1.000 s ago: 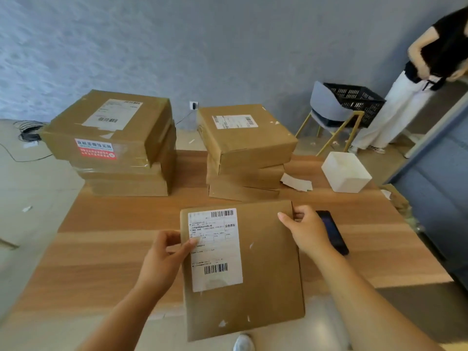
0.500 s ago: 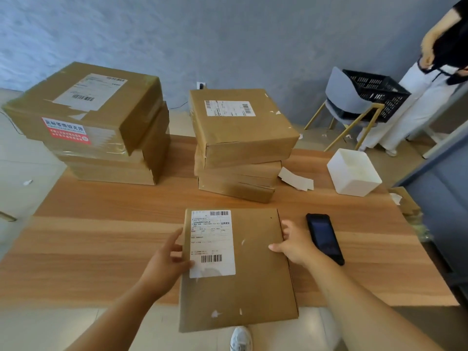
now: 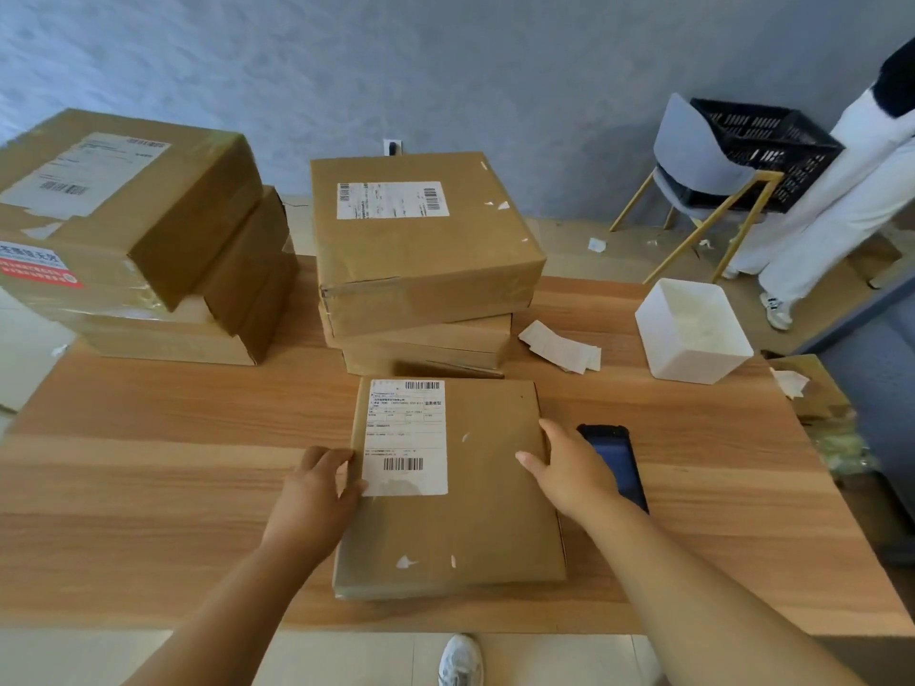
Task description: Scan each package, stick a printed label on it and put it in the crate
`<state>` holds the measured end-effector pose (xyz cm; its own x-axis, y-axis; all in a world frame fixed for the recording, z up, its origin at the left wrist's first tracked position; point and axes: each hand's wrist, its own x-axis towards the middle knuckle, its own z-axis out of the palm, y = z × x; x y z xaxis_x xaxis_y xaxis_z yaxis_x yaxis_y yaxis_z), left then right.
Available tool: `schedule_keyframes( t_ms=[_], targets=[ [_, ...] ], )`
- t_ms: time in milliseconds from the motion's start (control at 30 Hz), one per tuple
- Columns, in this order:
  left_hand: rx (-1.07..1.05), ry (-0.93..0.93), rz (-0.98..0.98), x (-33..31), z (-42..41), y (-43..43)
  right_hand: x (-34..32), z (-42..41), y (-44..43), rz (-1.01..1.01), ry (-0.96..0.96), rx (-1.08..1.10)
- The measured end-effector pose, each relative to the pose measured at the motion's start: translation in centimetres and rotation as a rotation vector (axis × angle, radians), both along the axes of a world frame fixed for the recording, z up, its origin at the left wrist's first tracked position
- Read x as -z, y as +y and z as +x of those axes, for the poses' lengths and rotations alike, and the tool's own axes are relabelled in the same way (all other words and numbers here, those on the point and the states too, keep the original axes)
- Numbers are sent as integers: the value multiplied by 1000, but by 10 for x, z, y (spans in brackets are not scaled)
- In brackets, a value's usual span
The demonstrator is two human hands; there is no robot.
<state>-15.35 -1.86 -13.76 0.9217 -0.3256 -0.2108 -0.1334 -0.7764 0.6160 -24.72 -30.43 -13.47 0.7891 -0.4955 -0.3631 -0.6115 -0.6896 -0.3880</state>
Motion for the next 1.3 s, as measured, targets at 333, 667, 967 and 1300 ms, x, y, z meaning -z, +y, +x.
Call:
schedule_keyframes(
  t_ms=[333, 667, 967, 1300],
  targets=[
    [336, -320, 19, -20, -46, -61, 28, -68, -58, -261, 0, 122],
    [465, -409, 137, -1, -57, -81, 68, -50, -75, -107, 280, 285],
    [443, -387, 99, 4, -55, -79, 60, -44, -90, 191, 105, 547],
    [313, -348, -110, -4, -59, -42, -22, -46, -58, 228, -222, 119]
  ],
)
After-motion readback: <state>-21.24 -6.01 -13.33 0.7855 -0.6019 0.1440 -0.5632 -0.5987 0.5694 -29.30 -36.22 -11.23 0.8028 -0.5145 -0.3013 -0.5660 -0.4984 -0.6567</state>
